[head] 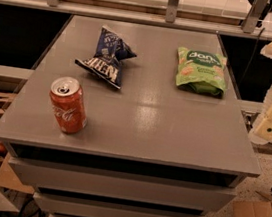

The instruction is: Pick coke can

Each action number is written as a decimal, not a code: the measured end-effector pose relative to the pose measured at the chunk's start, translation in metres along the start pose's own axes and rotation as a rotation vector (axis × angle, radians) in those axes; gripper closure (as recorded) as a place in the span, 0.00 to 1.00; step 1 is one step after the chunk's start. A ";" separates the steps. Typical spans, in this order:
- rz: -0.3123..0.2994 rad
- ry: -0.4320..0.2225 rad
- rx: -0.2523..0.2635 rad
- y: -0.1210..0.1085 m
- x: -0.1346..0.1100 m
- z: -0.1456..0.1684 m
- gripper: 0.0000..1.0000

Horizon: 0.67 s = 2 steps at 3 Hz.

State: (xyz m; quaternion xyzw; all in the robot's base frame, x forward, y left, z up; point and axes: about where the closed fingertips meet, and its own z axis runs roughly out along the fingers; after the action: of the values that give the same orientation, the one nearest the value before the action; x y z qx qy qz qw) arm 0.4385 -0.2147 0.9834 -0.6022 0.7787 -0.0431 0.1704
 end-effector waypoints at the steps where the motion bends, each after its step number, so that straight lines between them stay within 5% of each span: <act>1: 0.000 0.000 0.000 0.000 0.000 0.000 0.00; 2: 0.015 -0.087 -0.007 -0.002 -0.005 0.002 0.00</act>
Offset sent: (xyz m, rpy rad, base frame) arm 0.0109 0.0145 -0.0014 0.3045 -0.0319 0.0409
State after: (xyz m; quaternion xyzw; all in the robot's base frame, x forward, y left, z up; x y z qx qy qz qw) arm 0.4416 -0.2098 0.9832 -0.5985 0.7751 -0.0130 0.2021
